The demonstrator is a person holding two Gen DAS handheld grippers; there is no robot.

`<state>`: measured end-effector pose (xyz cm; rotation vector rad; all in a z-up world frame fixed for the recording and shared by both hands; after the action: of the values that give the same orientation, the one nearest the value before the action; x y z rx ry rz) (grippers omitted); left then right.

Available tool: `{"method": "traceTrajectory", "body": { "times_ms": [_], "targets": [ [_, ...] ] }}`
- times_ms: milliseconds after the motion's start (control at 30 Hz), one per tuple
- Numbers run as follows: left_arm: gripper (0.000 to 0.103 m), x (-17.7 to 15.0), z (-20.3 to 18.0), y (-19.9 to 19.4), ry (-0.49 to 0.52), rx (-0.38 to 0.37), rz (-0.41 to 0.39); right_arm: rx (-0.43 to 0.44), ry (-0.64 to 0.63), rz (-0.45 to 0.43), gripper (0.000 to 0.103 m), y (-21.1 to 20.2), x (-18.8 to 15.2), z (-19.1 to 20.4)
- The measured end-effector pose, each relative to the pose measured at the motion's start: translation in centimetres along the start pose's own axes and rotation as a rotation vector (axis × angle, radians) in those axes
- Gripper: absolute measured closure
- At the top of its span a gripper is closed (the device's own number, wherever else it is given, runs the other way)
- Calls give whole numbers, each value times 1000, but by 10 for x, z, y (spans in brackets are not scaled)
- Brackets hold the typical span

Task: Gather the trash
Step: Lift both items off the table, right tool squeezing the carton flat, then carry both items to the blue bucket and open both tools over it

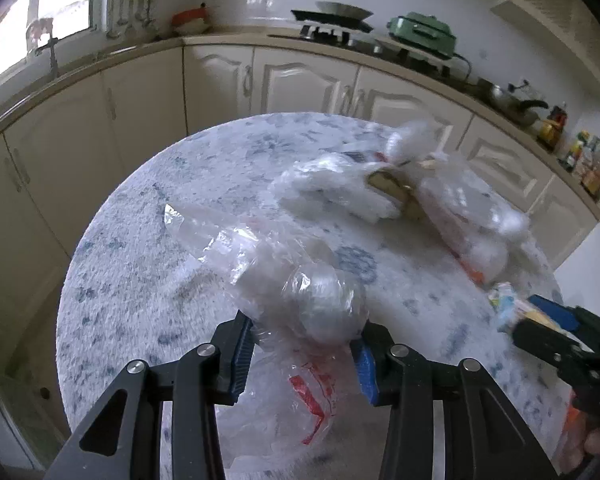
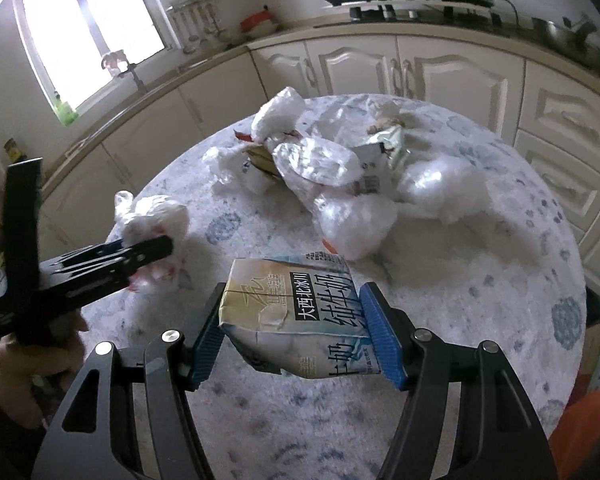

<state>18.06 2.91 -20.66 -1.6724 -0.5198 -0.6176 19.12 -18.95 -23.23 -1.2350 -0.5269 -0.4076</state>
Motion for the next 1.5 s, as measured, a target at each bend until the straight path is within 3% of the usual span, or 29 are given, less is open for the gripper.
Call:
{"method": "traceTrajectory", "body": {
  "times_ms": [267,667,733,767,800,933,1133,1500],
  "targets": [
    [62,-18,-16,-5,31,19,46,-71,-54,49,39,20,-17,-2],
    [65,-9,-32,-26,63,-28,-5,-13,-11,-6,47,2,-15,-7],
    [65,-8,-40,-32,73,-48,-20,-18,-5,-19,52,-5,-13,-10],
    [65,-7,-44,-36,76,-58,-27,-14,2,-25,68,-9,-12,-13],
    [65,-5,-47,-40,81,-66,-35,-16,13,-33,75,-14,-11,-15],
    [65,1,-62,-54,113,-90,-73,-32,23,-48,75,-25,-7,-26],
    [65,-2,-75,-52,138,-100,-61,-42,85,-13,76,-19,-20,-50],
    [65,8,-111,-69,195,-137,-104,-20,124,-133,76,-65,-10,-61]
  ]
}}
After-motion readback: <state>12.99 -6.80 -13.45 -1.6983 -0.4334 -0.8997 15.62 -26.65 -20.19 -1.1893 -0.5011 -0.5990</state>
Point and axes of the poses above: each gripper's, at about its wrist camera, not at the fingertips, and y roughly the way its jaws point, z to its left, x to its top, the point moved 4 cm from there along y, roughly the way its jaws point
